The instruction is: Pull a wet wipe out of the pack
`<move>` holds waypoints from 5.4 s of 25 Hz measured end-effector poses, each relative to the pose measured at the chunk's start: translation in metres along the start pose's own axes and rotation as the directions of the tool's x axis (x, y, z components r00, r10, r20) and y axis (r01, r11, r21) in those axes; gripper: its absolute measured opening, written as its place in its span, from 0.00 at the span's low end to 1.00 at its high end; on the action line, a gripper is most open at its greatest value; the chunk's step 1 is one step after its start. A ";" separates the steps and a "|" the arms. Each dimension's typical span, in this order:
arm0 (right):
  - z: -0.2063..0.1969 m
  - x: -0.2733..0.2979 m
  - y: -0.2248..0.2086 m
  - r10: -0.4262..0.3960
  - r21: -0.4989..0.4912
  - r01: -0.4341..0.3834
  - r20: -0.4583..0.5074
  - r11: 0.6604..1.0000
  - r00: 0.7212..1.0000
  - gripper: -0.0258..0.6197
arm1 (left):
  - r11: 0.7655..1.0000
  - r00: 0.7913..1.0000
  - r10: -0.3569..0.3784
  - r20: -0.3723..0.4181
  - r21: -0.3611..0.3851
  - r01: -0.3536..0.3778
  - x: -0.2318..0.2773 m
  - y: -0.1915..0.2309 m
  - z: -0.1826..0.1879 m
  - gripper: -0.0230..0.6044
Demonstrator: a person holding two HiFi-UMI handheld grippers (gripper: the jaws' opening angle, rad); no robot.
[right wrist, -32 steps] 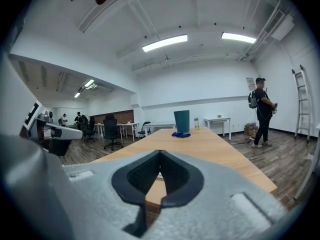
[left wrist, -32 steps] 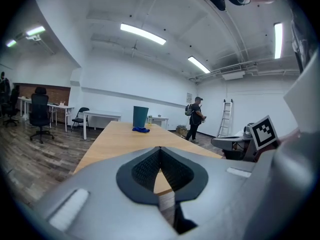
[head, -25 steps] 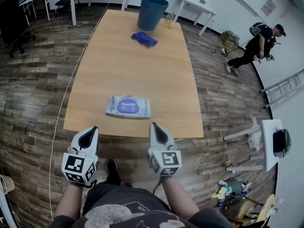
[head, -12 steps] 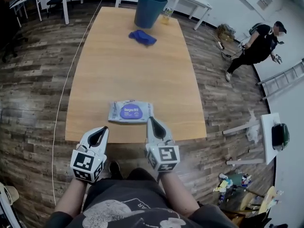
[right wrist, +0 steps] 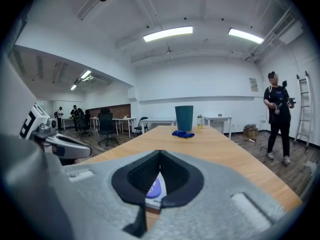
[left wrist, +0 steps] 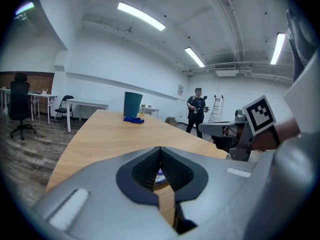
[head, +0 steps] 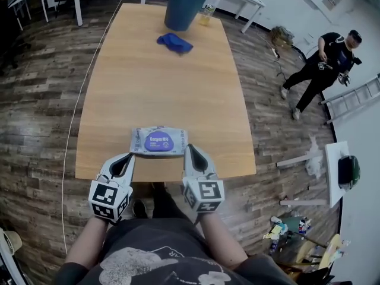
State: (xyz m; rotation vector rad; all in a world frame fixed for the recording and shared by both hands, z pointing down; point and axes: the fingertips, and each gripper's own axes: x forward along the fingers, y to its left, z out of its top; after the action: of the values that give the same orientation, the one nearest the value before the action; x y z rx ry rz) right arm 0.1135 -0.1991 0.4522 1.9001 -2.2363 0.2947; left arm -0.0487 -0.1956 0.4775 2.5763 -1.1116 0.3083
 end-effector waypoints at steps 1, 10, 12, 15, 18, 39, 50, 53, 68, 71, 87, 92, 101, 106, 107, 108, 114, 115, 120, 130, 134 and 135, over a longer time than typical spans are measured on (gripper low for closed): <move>-0.001 0.004 -0.001 0.008 0.002 -0.008 -0.003 1.000 1.000 0.03 | 1.000 1.000 0.005 -0.007 -0.001 -0.005 0.003 -0.001 -0.003 0.07; -0.004 0.044 -0.010 0.088 -0.001 -0.088 -0.034 0.996 0.996 0.03 | 0.998 0.993 0.065 -0.097 -0.001 -0.065 0.031 0.010 -0.028 0.07; -0.009 0.049 -0.012 0.100 -0.006 -0.100 -0.050 0.995 0.994 0.03 | 0.998 0.989 0.067 -0.135 -0.007 -0.069 0.039 0.011 -0.037 0.07; -0.014 0.056 -0.013 0.117 -0.006 -0.117 -0.071 0.993 0.991 0.03 | 0.997 0.981 0.068 -0.180 -0.011 -0.071 0.049 0.013 -0.049 0.07; -0.019 0.059 -0.012 0.124 -0.009 -0.125 -0.088 0.992 0.988 0.03 | 0.997 0.975 0.075 -0.209 -0.019 -0.081 0.057 0.015 -0.057 0.07; -0.063 0.059 0.016 0.240 -0.135 -0.287 -0.284 0.948 0.928 0.03 | 0.992 0.920 0.089 -0.382 -0.044 -0.114 0.074 0.024 -0.095 0.07; -0.084 0.071 0.036 0.306 -0.250 -0.433 -0.419 0.866 0.855 0.15 | 0.996 0.901 0.062 -0.430 -0.030 -0.084 0.080 0.027 -0.101 0.07; -0.093 0.071 0.044 0.346 -0.285 -0.511 -0.471 0.811 0.812 0.28 | 0.997 0.897 0.054 -0.438 -0.029 -0.074 0.079 0.026 -0.103 0.07; -0.124 0.085 0.064 0.394 -0.330 -0.701 -0.642 0.632 0.657 0.55 | 0.997 0.891 0.043 -0.452 -0.043 -0.069 0.080 0.023 -0.102 0.07; -0.126 0.086 0.066 0.417 -0.297 -0.716 -0.648 0.632 0.637 0.55 | 0.997 0.891 0.044 -0.452 -0.043 -0.071 0.079 0.024 -0.102 0.07; -0.125 0.087 0.064 0.515 -0.147 -0.769 -0.663 0.622 0.543 0.51 | 0.996 0.887 0.050 -0.459 -0.043 -0.078 0.080 0.025 -0.103 0.07; -0.123 0.085 0.065 0.548 -0.080 -0.777 -0.665 0.625 0.508 0.50 | 0.995 0.888 0.054 -0.457 -0.046 -0.085 0.080 0.024 -0.105 0.07; -0.115 0.084 0.064 0.584 -0.023 -0.768 -0.634 0.640 0.506 0.51 | 0.994 0.886 0.065 -0.458 -0.050 -0.099 0.080 0.025 -0.106 0.07; -0.104 0.082 0.065 0.520 -0.200 -0.735 -0.590 0.648 0.618 0.51 | 0.994 0.888 0.065 -0.456 -0.053 -0.100 0.080 0.026 -0.106 0.07; -0.101 0.081 0.065 0.515 -0.225 -0.730 -0.577 0.645 0.634 0.50 | 0.994 0.888 0.064 -0.456 -0.053 -0.099 0.080 0.026 -0.106 0.07; -0.099 0.080 0.066 0.516 -0.243 -0.729 -0.567 0.639 0.642 0.48 | 0.994 0.888 0.064 -0.455 -0.054 -0.099 0.080 0.026 -0.106 0.07; -0.094 0.069 0.077 0.551 -0.298 -0.763 -0.549 0.573 0.629 0.23 | 0.994 0.890 0.060 -0.452 -0.059 -0.096 0.080 0.026 -0.105 0.07; -0.094 0.068 0.077 0.551 -0.304 -0.763 -0.547 0.571 0.630 0.20 | 0.994 0.890 0.059 -0.452 -0.060 -0.096 0.081 0.026 -0.105 0.07; -0.077 0.074 0.072 0.541 -0.333 -0.723 -0.494 0.605 0.681 0.16 | 0.994 0.890 0.061 -0.451 -0.056 -0.096 0.081 0.025 -0.105 0.07; -0.046 0.117 0.059 0.513 -0.382 -0.664 -0.429 0.643 0.744 0.16 | 0.994 0.896 0.063 -0.440 -0.048 -0.093 0.081 0.025 -0.103 0.07; -0.045 0.135 0.054 0.504 -0.362 -0.649 -0.420 0.669 0.755 0.17 | 0.994 0.891 0.066 -0.450 -0.044 -0.096 0.079 0.026 -0.107 0.07; -0.046 0.139 0.052 0.503 -0.354 -0.646 -0.419 0.677 0.756 0.17 | 0.994 0.890 0.064 -0.451 -0.048 -0.095 0.078 0.026 -0.107 0.07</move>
State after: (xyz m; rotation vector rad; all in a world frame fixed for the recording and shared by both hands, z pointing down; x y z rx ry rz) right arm 0.0406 -0.3105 0.5328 0.7925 -2.3532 0.0719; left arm -0.0223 -0.2246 0.6069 2.2344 -1.0287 0.8240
